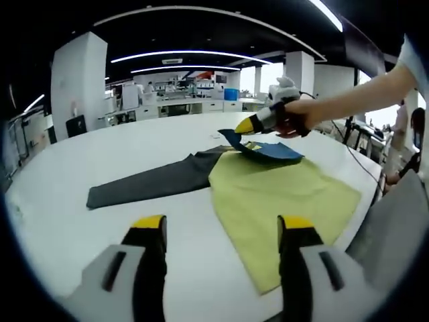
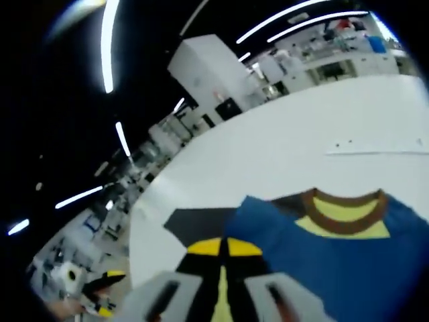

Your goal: Fold the garment on the visible template until the final outline fits inside the template.

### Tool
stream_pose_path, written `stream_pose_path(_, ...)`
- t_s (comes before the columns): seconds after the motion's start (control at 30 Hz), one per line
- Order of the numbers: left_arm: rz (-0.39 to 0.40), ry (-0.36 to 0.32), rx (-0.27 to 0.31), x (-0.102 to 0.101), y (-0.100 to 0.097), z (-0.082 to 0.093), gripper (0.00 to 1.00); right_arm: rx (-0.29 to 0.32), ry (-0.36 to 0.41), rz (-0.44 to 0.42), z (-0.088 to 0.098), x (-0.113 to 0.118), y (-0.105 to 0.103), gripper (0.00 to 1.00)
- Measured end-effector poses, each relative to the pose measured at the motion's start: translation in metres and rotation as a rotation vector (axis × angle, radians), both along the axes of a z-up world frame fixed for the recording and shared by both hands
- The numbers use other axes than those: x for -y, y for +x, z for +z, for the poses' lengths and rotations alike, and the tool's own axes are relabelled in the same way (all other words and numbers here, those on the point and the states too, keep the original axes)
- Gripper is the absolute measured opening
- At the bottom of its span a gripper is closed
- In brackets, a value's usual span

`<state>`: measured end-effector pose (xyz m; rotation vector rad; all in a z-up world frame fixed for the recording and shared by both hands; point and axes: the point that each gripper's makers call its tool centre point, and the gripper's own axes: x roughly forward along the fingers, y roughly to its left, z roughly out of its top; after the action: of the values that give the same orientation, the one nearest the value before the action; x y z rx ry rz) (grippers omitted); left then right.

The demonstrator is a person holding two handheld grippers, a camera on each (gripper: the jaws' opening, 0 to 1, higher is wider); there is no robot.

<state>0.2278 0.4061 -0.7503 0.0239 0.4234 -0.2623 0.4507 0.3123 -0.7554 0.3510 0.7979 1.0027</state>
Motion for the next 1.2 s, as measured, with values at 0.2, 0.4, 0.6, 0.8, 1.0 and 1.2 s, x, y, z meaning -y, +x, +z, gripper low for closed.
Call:
stream_pose_path(0.2,0.007,0.004,-0.001,0.001,0.0,0.001,0.64,-0.025,-0.039,0.007,-0.023,-0.007,-0.005,0.0)
stream_pose_path(0.4,0.008,0.002,-0.009,-0.001,0.0,-0.001,0.63,-0.048,-0.063,0.004,-0.04,-0.011,-0.005,0.0)
stream_pose_path(0.6,0.013,0.007,-0.005,-0.003,0.0,-0.001,0.63,-0.011,-0.087,0.064,-0.045,-0.016,-0.011,0.0)
stream_pose_path(0.8,-0.003,-0.005,-0.001,0.001,0.001,0.0,0.65,0.062,-0.163,0.149,-0.048,-0.015,-0.019,0.34)
stream_pose_path(1.0,-0.035,-0.013,-0.004,0.011,0.001,0.001,0.67,0.126,-0.19,0.182,-0.049,-0.005,-0.018,0.73)
stream_pose_path(1.2,-0.055,-0.027,-0.003,0.019,0.0,0.003,0.7,0.139,-0.185,0.197,-0.047,0.006,-0.017,0.88)
